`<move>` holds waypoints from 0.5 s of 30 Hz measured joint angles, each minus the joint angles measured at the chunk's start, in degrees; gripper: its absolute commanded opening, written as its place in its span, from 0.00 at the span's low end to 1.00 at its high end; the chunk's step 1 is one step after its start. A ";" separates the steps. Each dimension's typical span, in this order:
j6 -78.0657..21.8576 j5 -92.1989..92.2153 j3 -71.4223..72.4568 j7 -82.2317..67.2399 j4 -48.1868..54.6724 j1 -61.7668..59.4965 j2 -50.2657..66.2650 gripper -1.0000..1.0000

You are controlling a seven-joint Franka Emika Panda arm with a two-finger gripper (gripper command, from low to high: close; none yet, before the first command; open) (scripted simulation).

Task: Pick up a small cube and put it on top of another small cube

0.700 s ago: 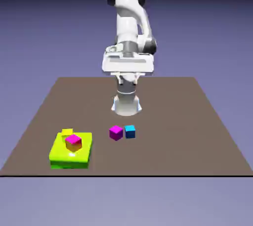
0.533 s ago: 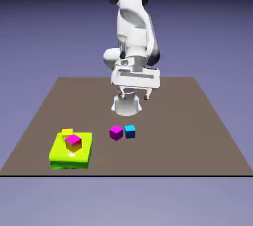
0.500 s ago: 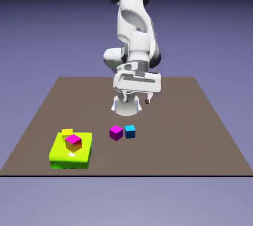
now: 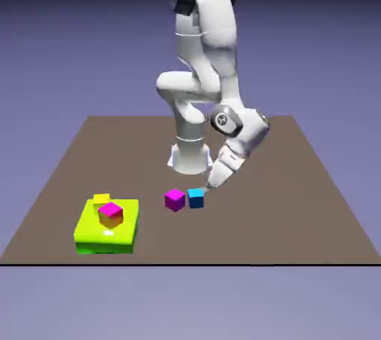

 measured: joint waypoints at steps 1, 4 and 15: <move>-1.97 -2.49 1.94 -0.37 -0.13 -1.09 1.57 0.50; -4.57 -5.77 4.49 -0.86 -0.30 -2.11 3.64 0.50; -8.25 -25.95 -6.83 11.01 3.29 -1.81 19.39 0.00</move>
